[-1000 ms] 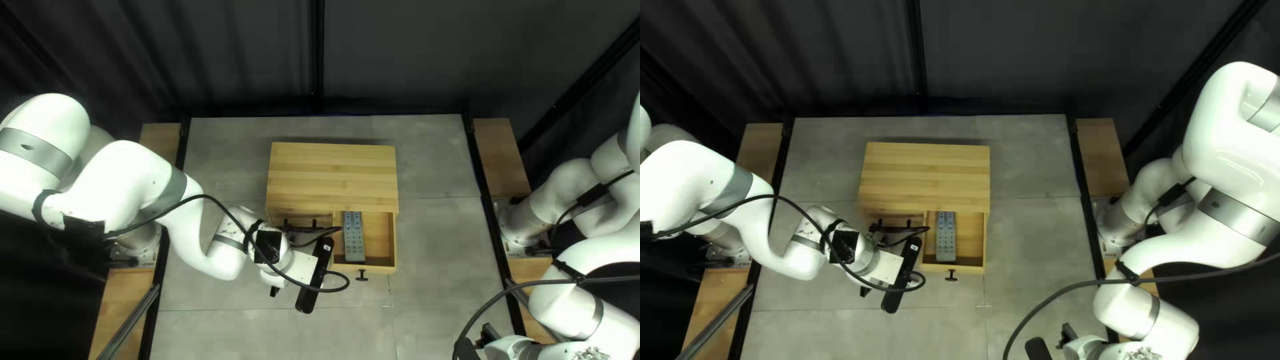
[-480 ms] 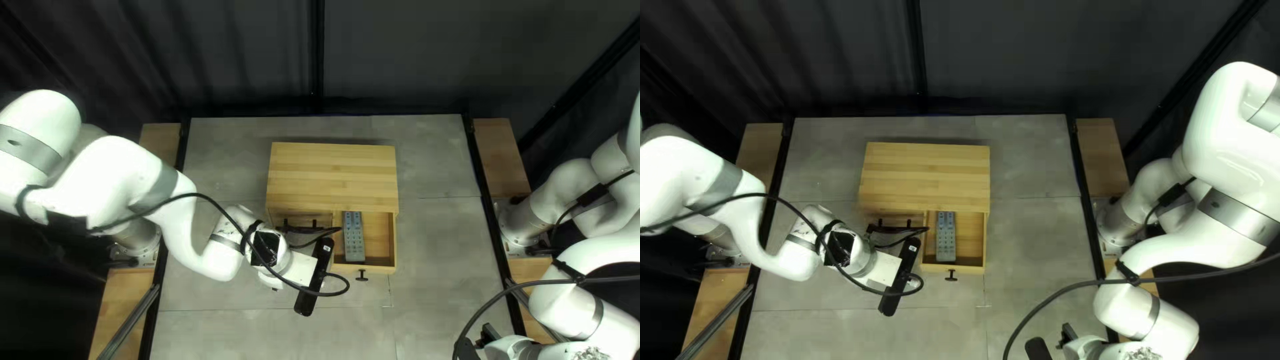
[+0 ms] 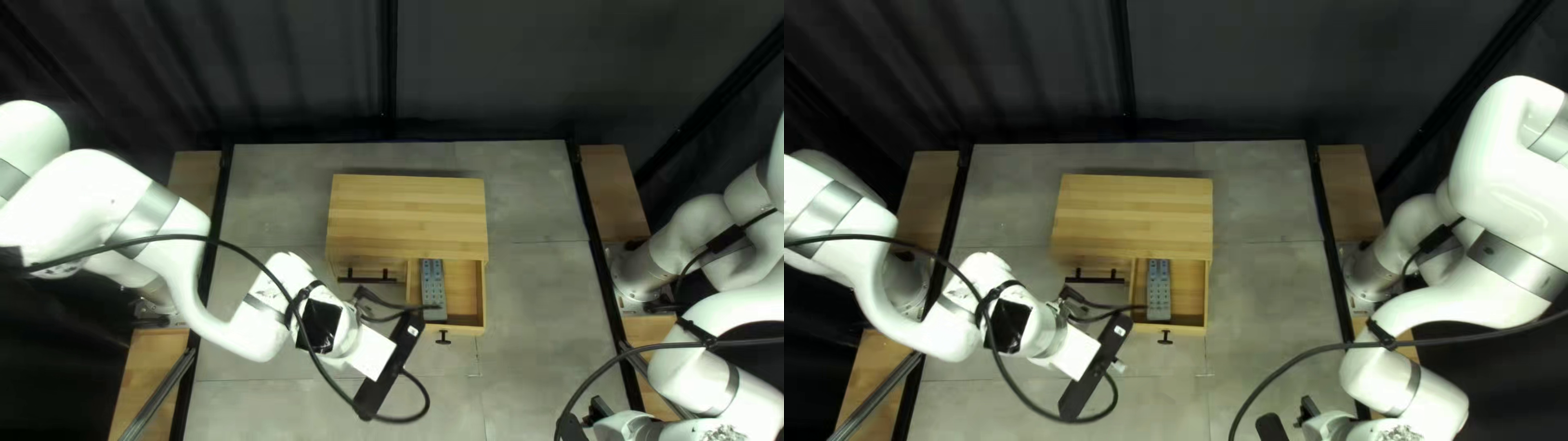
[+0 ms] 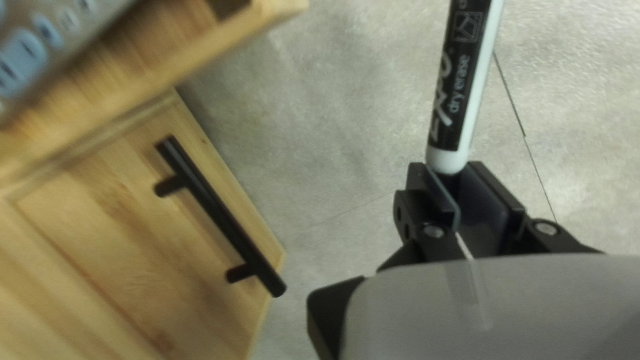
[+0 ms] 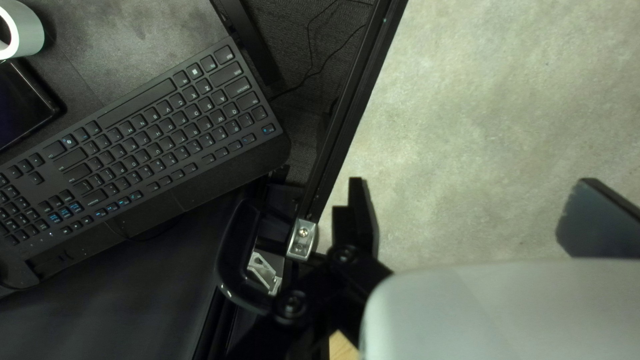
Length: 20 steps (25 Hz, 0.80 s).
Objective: Open drawers and place objects into drawer and close
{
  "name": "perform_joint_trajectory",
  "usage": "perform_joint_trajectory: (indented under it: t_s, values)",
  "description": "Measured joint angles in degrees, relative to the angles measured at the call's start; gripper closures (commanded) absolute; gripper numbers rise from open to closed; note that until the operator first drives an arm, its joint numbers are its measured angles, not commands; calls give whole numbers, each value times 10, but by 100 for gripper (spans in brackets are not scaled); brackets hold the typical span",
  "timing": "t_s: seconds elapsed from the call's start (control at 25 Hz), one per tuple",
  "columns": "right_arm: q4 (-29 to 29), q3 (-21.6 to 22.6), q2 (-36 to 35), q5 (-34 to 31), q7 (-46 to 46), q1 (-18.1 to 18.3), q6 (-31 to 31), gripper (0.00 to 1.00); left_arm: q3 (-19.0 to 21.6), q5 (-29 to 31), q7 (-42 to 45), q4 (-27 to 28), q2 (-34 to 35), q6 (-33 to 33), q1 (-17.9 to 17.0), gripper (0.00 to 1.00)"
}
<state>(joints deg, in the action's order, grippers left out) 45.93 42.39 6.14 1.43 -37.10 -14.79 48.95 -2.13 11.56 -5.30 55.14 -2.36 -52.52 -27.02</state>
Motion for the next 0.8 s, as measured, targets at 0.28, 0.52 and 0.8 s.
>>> perform_joint_trajectory:
  t_s: [0.28,0.52,0.8]
  values:
    - [0,0,0,0,0,0,0,0,0,6,-48,60,4,-68,0,100]
    - [0,0,0,0,0,0,0,0,-17,10,-111,121,-10,-102,19,100]
    - [0,0,0,0,0,0,0,0,-40,-4,-142,205,-66,-131,47,100]
